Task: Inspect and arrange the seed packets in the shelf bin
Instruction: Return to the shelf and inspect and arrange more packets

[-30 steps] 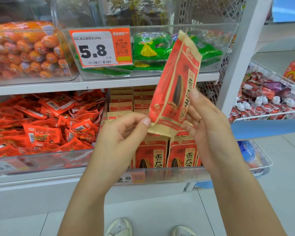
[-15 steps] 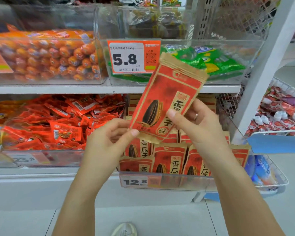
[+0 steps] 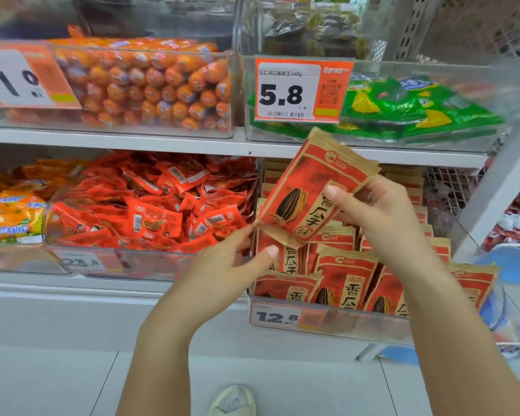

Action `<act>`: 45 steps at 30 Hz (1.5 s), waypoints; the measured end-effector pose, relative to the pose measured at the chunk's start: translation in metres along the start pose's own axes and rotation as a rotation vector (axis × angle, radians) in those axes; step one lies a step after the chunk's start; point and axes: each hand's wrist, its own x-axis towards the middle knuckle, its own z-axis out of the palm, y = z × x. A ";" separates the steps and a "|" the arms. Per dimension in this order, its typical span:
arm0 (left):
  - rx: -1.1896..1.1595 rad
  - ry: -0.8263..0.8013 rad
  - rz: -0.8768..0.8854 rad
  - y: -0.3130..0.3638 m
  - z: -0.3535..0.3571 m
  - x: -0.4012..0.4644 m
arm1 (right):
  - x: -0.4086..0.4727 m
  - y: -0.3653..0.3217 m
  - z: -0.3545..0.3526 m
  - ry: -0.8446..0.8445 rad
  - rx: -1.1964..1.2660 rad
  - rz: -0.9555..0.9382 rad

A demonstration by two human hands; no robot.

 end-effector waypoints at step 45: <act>0.204 0.329 0.195 0.027 0.004 0.002 | -0.030 -0.001 0.001 -0.049 -0.378 0.070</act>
